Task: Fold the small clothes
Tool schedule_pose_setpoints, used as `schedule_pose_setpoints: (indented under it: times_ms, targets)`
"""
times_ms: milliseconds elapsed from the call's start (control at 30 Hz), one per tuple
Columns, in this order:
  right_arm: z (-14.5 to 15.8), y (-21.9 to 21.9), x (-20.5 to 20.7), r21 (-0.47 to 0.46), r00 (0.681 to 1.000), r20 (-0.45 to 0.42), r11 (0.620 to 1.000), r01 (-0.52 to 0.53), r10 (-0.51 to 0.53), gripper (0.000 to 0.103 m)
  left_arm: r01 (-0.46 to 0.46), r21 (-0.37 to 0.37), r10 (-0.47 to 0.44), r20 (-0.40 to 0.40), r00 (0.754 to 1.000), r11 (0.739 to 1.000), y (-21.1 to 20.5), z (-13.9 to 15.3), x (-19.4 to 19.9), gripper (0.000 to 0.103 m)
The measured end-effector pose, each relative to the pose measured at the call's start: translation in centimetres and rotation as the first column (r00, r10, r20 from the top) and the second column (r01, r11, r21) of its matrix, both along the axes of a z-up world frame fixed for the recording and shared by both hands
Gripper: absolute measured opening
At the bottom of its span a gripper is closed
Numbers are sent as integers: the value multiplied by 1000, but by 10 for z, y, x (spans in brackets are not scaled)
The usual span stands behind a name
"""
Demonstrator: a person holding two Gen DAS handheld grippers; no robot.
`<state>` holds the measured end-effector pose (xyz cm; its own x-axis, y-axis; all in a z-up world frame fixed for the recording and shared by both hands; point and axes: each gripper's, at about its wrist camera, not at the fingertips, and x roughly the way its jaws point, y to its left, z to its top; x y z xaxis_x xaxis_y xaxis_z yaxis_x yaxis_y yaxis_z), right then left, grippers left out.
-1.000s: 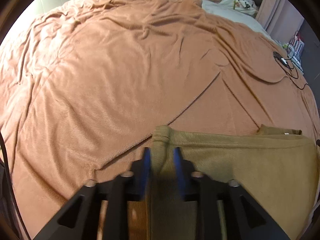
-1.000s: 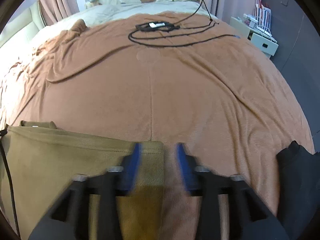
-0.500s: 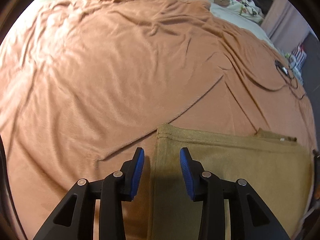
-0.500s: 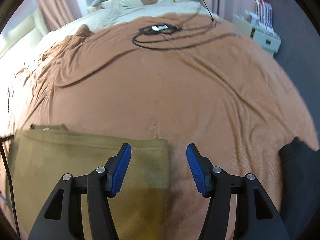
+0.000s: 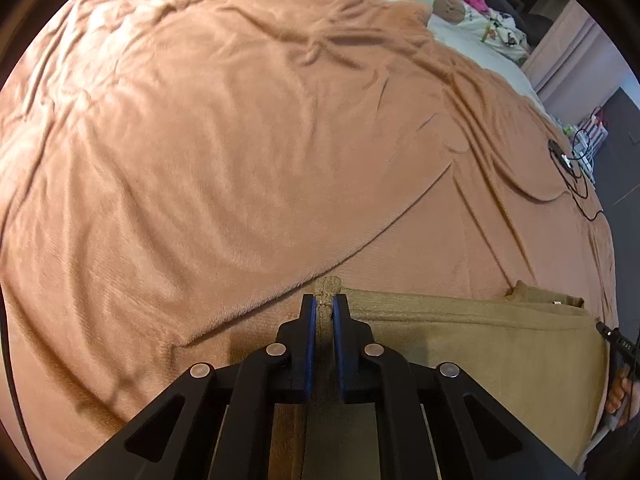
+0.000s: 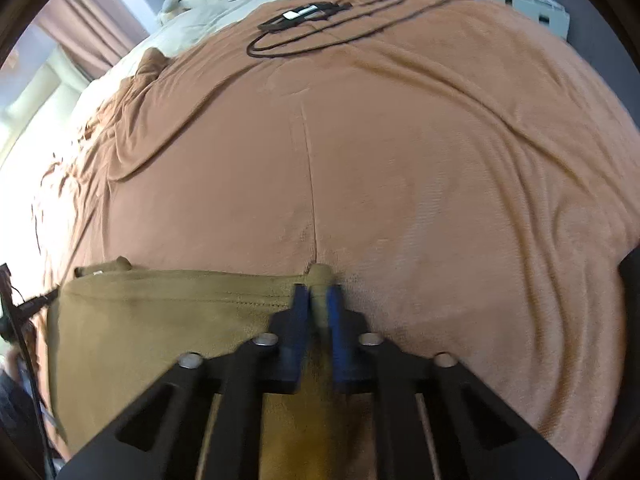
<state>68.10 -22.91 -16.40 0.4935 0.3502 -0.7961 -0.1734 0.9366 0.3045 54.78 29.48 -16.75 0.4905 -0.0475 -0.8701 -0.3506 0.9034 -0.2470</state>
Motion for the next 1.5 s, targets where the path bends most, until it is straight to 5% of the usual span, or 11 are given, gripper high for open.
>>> schedule_pose_setpoints:
  times_ms: [400, 967, 1067, 1133, 1200, 1500]
  targets:
    - [53, 5, -35, -65, 984, 178, 997, 42, -30, 1, -1, 99, -9, 104, 995, 995, 2, 54, -4, 7]
    - [-2, 40, 20, -160, 997, 48, 985, 59, -52, 2, -9, 163, 17, -51, 999, 987, -3, -15, 42, 8]
    - [-4, 39, 22, -172, 996, 55, 982, 73, -64, 12, 11, 191, 4, -74, 997, 982, -6, -12, 44, 13]
    - [-1, 38, 20, -183, 995, 56, 979, 89, -80, 40, 9, 213, 10, -89, 996, 977, -6, -7, 42, 23]
    - [8, 35, 13, -168, 993, 76, 981, 99, -87, 54, -10, 212, 24, -65, 998, 977, -4, 4, 33, 32]
    - [44, 39, -53, -151, 981, 189, 989, -9, 38, 52, 71, 177, -75, 14, 997, 982, -32, 44, -10, 33]
